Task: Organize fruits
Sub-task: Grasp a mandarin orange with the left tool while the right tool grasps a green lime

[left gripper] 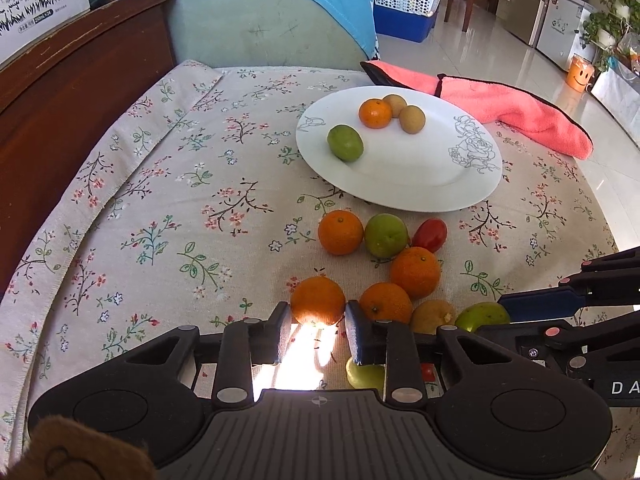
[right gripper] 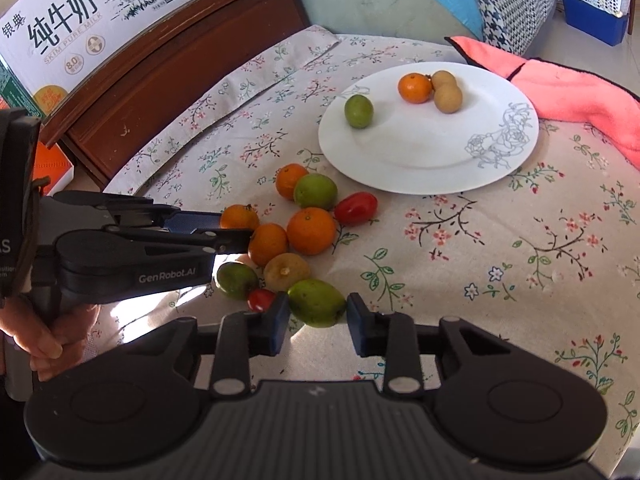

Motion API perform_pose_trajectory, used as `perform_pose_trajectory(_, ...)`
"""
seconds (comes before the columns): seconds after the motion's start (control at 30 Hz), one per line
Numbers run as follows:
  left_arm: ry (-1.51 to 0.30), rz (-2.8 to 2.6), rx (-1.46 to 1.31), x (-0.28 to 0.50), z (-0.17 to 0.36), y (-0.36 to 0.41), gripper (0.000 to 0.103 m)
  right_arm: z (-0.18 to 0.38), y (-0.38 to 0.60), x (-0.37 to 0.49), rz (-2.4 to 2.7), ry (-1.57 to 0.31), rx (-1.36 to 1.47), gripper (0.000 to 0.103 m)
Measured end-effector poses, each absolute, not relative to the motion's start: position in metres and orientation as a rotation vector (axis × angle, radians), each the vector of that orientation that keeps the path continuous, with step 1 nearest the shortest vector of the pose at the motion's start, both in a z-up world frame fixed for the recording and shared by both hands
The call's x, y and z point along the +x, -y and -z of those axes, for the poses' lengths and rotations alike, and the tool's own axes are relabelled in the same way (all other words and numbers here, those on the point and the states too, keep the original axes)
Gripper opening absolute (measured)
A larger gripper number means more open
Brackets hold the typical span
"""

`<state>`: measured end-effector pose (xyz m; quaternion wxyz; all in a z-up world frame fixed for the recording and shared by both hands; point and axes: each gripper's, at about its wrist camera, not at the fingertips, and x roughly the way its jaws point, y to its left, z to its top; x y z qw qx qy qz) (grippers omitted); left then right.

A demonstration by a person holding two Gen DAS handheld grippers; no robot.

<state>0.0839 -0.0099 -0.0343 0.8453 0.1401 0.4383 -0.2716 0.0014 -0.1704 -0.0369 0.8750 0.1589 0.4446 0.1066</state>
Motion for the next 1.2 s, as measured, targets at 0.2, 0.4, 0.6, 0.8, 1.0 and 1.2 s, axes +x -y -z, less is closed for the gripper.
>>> perform_pose_trajectory(0.2, -0.911, 0.575, 0.264, 0.086, 0.025, 0.006, 0.024, 0.031, 0.176, 0.001, -0.22, -0.906, 0.355, 0.028)
perform_pose_trajectory(0.4, -0.925, 0.558, 0.281, 0.087, 0.031, 0.007, 0.025, 0.035, 0.175, 0.003, -0.224, -0.935, 0.369, 0.029)
perform_pose_trajectory(0.6, -0.915, 0.52, 0.259, 0.097, 0.034, 0.006, 0.032, 0.036, 0.169, 0.004, -0.221, -0.932, 0.36, 0.036)
perform_pose_trajectory(0.8, -0.914, 0.521, 0.23, 0.104, 0.038, 0.01, 0.033, 0.042, 0.163, 0.006, -0.223, -0.963, 0.34, 0.037)
perform_pose_trajectory(1.0, -0.928, 0.532, 0.239, 0.108, 0.047, 0.016, 0.029, 0.044, 0.162, 0.006, -0.222, -0.967, 0.327, 0.03)
perform_pose_trajectory(1.2, -0.919, 0.53, 0.251, 0.105, 0.044, 0.016, 0.027, 0.041, 0.161, 0.006, -0.224, -0.956, 0.323, 0.03)
